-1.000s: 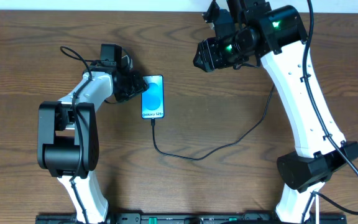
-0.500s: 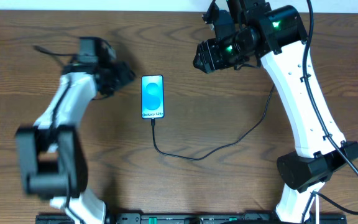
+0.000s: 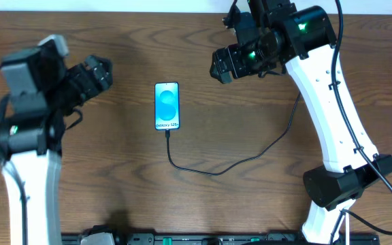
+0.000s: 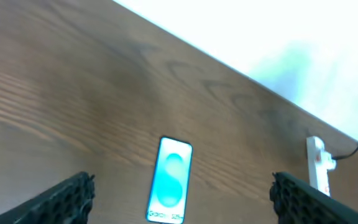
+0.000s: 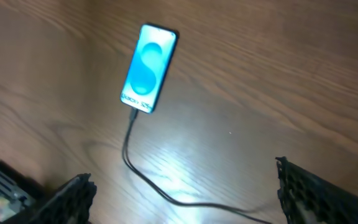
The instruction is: Plug charger to phone and switch on socket
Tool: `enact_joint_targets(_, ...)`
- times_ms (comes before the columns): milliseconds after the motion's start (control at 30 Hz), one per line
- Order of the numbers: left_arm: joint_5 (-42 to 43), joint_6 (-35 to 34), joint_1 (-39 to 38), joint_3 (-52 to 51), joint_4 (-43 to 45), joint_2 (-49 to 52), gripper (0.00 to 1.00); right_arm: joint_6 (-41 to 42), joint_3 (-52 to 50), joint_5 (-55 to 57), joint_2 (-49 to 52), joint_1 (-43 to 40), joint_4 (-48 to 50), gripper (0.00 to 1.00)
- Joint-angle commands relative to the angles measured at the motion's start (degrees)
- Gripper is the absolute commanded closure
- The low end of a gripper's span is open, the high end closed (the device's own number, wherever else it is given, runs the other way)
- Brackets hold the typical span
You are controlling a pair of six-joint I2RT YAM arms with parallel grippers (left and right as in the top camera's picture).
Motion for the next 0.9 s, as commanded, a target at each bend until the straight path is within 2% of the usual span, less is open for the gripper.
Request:
enact_joint_targets(0,-2.6,0.52,1.25,0.2,-1.64,-4.42,0.07,-0.79,0.28,2.95,-2.64,-0.15,-0.37,0.06)
enact_joint_targets(167,-2.56,0.52,1.36,0.17,-2.6,-8.07,0.07,-0.76,0.28,6.43,-6.16,-1.66,-0.48,0.04)
enact_joint_targets(200,-2.56,0.52,1.36,0.17,-2.64,-8.31,0.06,-0.76,0.28,6.86,-6.88,-2.19,-0.52,0.01)
enact_joint_targets(567,-2.56,0.5,1.36,0.17,-9.84,-7.04,0.06,-0.31,0.28,10.47,-10.4,-6.82,-1.99,0.01)
enact_joint_targets(867,-2.56,0.5,1.36,0.17,-10.03,-5.97,0.06,0.0,0.28,14.16,-17.81,-7.74,-2.05,0.01)
